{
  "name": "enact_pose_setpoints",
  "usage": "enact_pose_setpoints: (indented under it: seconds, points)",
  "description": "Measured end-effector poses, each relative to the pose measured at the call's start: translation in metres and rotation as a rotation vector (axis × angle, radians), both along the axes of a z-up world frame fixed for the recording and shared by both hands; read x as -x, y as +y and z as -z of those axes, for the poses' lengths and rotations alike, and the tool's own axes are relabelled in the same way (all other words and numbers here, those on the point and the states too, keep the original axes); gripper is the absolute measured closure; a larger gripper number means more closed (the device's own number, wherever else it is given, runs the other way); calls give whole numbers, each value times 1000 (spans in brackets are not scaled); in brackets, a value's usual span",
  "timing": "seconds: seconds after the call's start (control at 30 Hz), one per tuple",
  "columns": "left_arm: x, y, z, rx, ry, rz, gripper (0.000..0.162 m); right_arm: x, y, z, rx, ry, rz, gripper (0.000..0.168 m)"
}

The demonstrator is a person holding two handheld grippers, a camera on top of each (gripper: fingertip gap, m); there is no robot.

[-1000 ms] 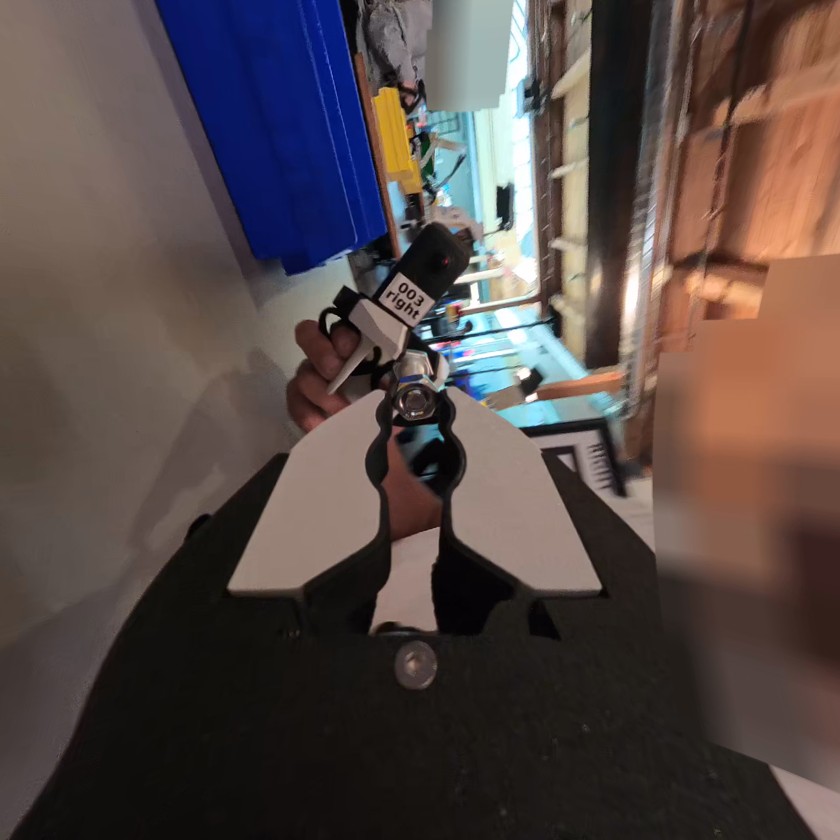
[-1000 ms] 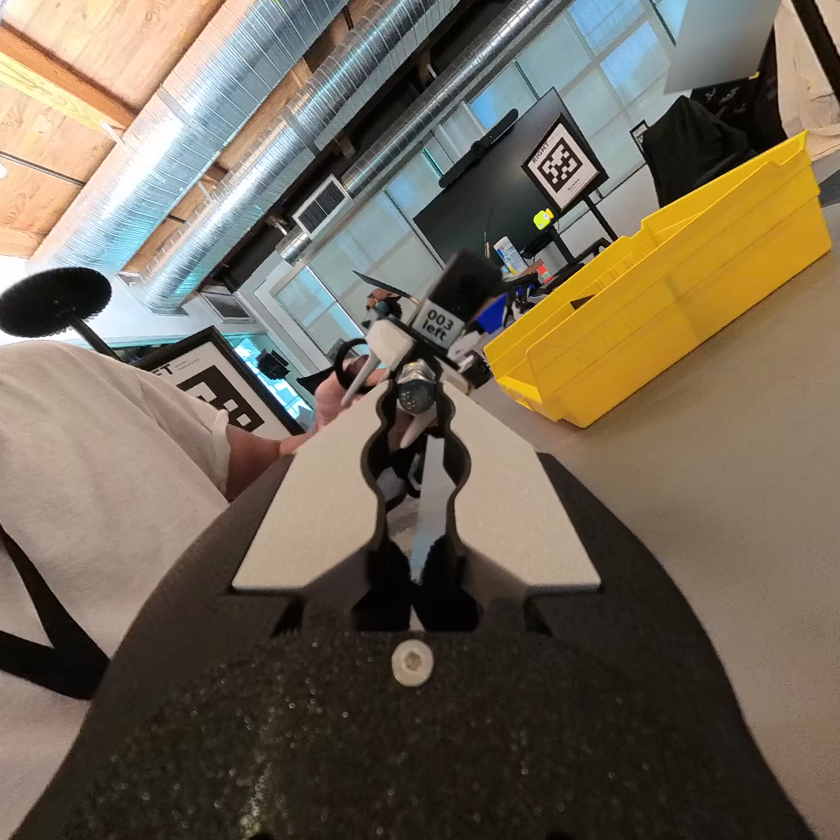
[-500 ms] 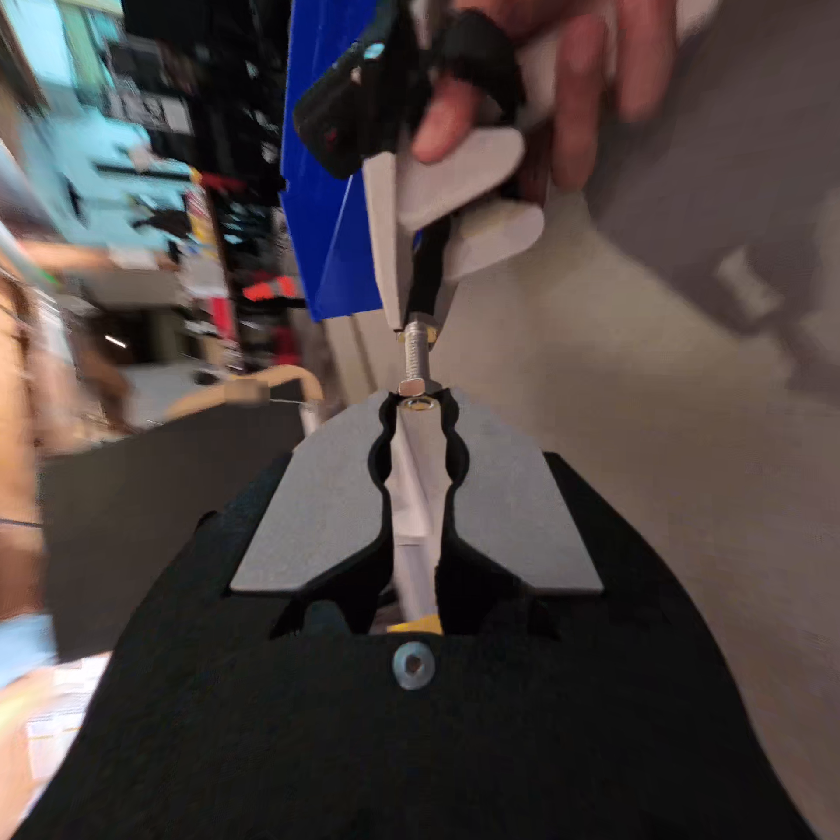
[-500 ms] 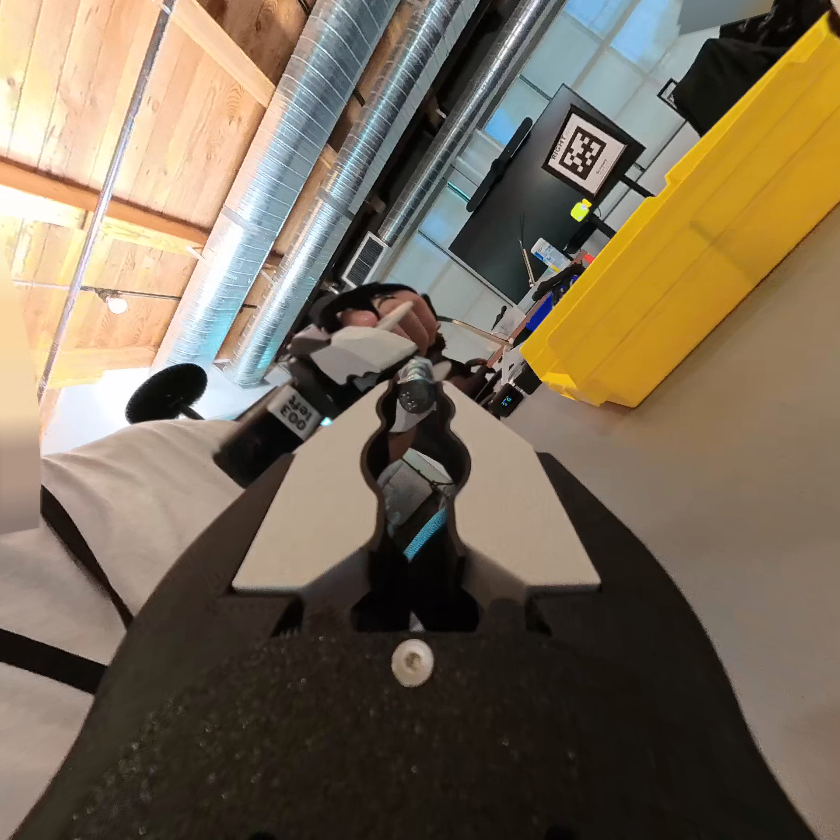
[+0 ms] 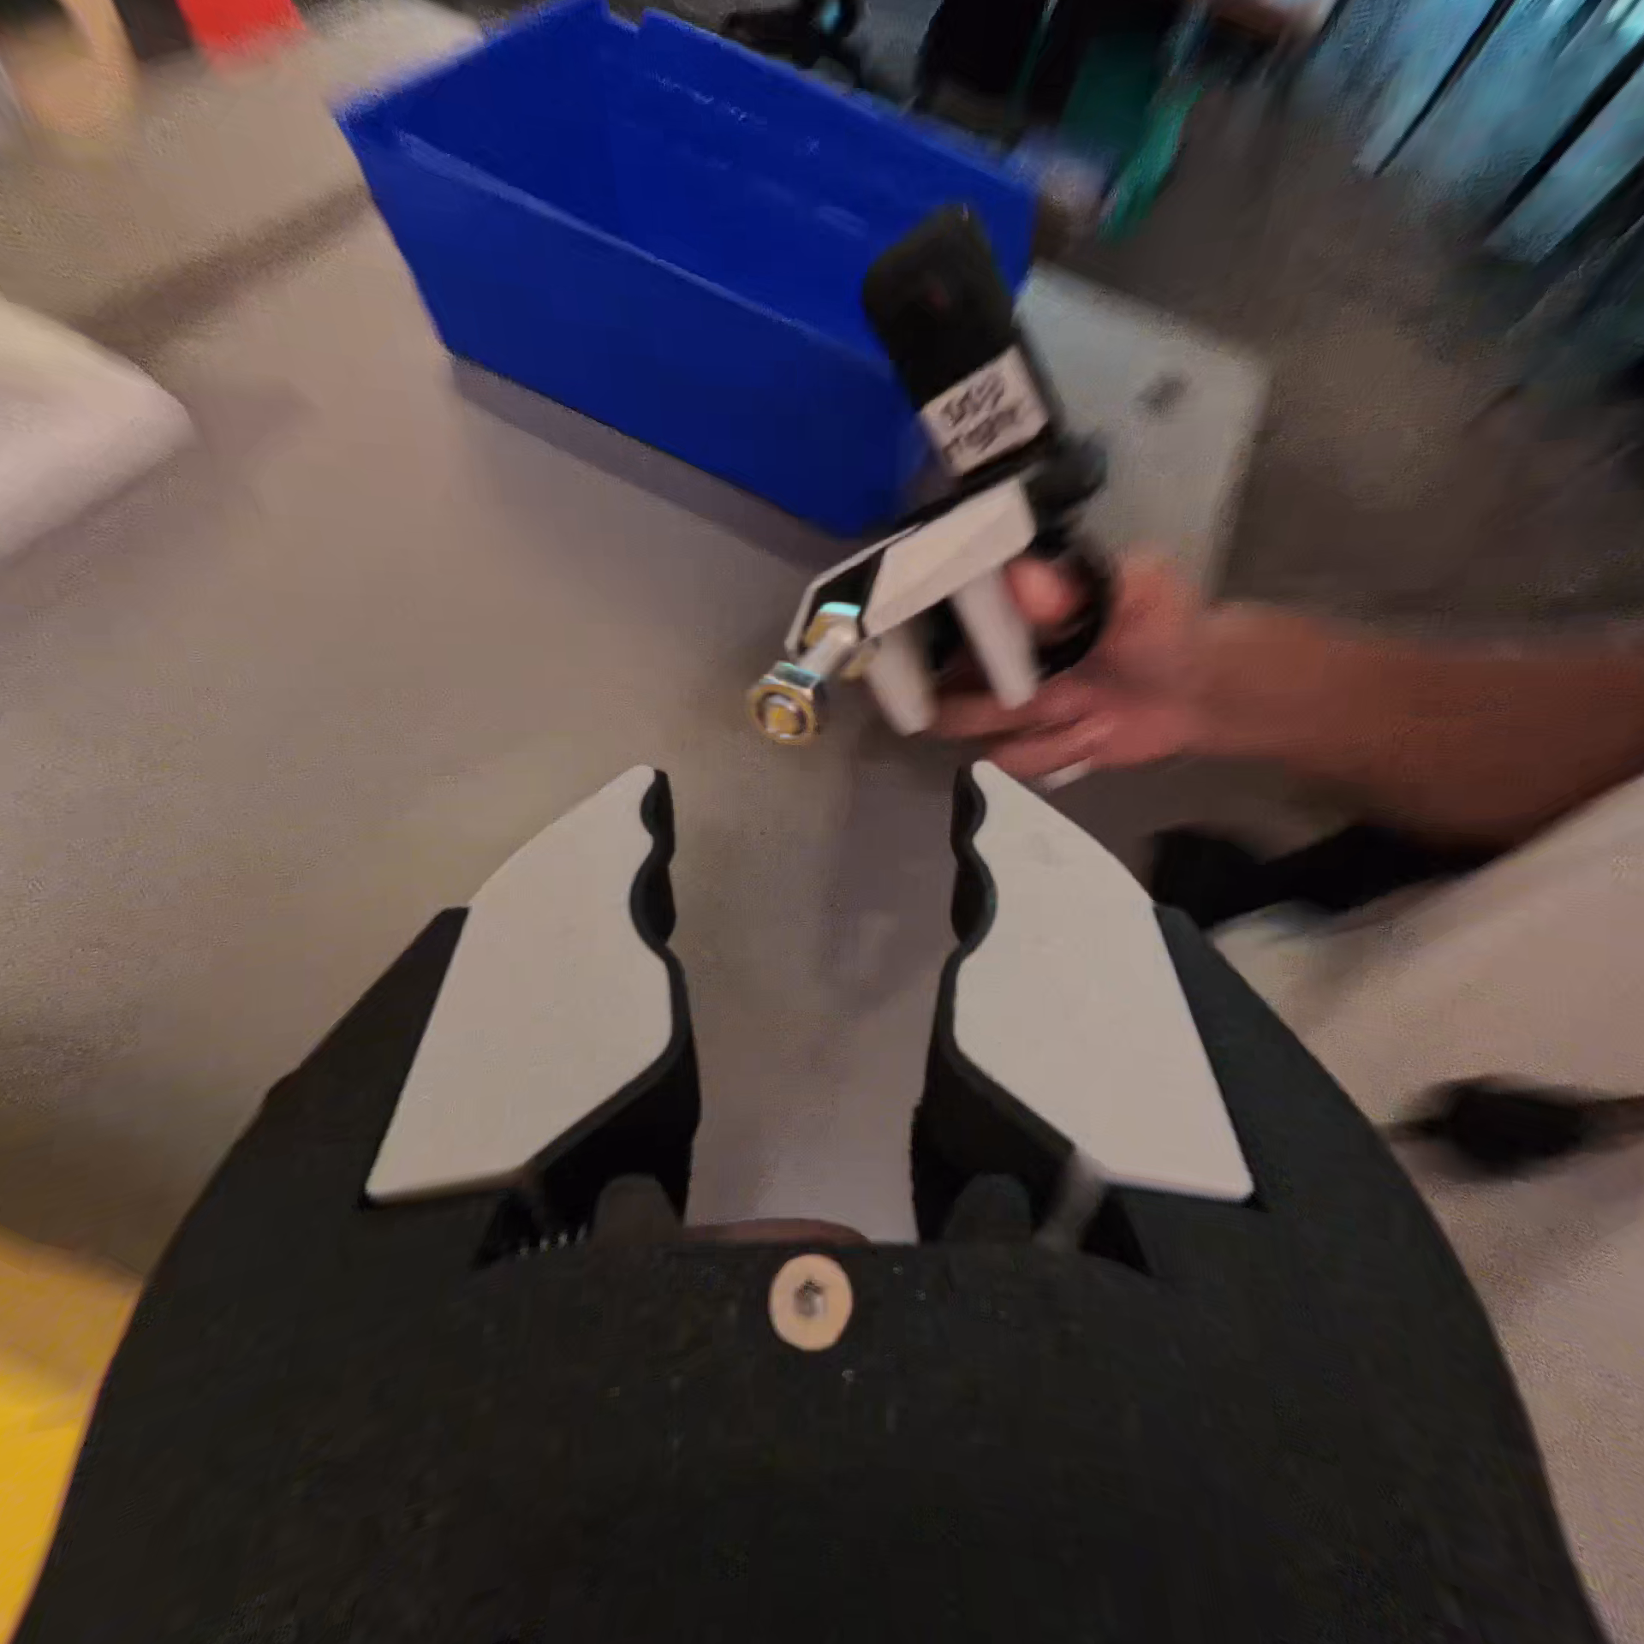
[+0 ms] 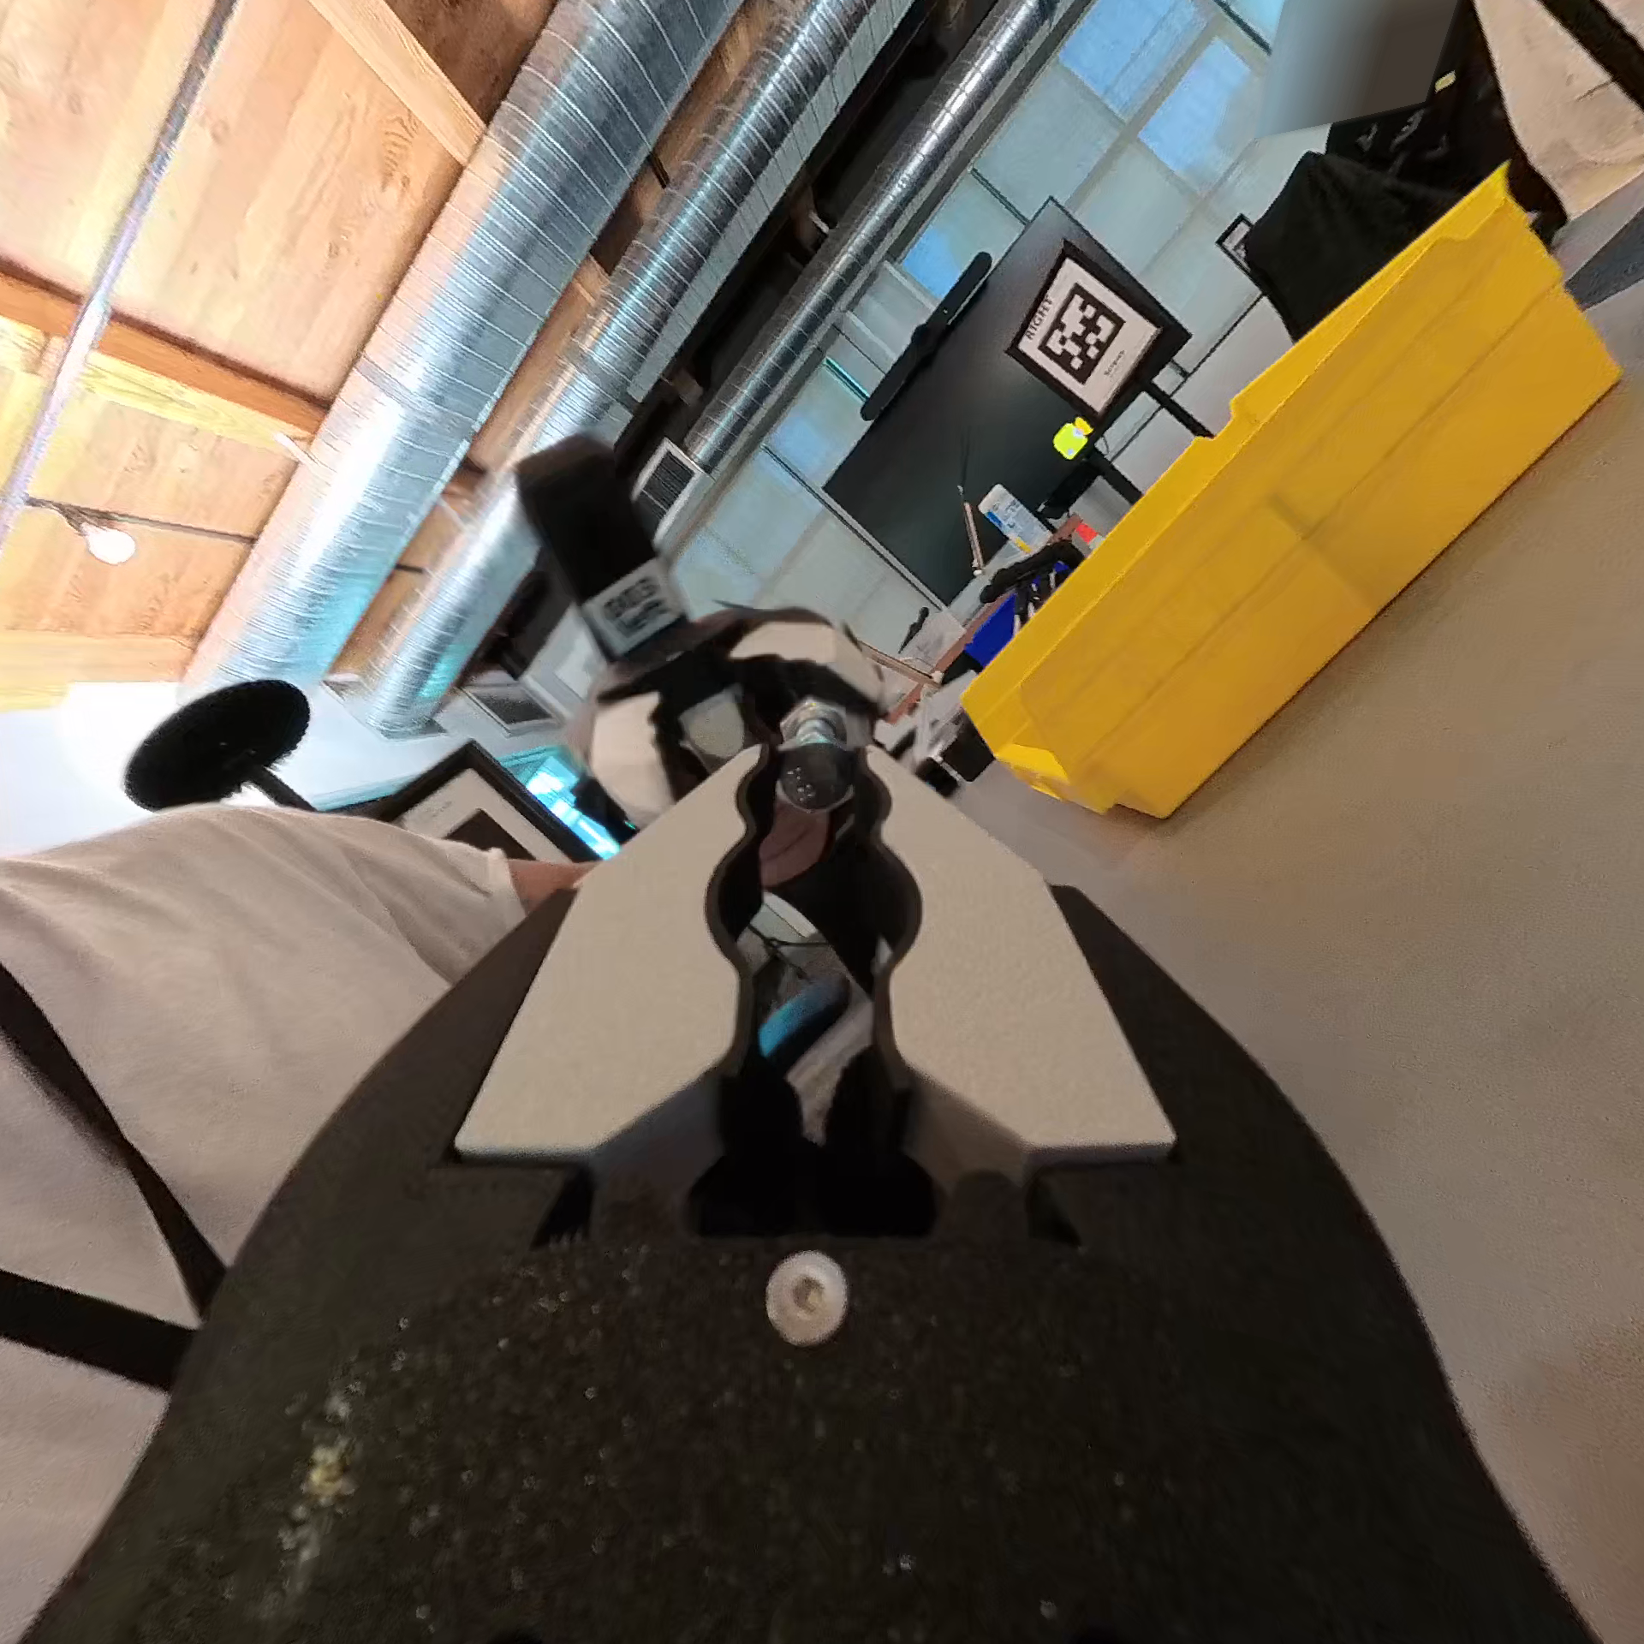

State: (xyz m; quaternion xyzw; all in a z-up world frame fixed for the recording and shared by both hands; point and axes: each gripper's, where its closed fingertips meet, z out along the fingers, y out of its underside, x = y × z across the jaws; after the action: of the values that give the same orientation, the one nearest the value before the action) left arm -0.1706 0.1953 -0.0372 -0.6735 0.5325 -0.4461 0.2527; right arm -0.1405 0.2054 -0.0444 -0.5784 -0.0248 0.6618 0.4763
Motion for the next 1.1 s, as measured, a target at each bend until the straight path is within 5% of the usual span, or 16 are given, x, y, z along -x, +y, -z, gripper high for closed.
enact_pose_setpoints:
  seconds: [0.1, 0.17, 0.4, 0.53, 0.6, 0.73, 1.1]
  points:
    - [0, 5, -21, 734, -198, -91, 106, 3, 0, 4, -26, -104, 19, 152]
    - [1, 14, -18, 1018, -245, -153, 108, 6, -1, 5, -38, -136, 18, 152]
    - [-4, 6, 7, 1137, -179, -193, 107, 12, -2, 8, -31, -147, 2, 152]
    - [-4, 4, 11, 1117, -140, -171, 145, 15, -2, 9, -30, -163, -1, 152]
    - [-3, 4, 11, 1075, -137, -145, 145, 16, -2, 10, -30, -165, -1, 152]
    - [-3, -1, 7, 690, -106, -15, 145, 14, -5, 3, -29, -93, -26, 152]
    - [-4, 20, 13, -1443, 162, 498, 145, 14, -2, 5, 54, 53, -77, 153]
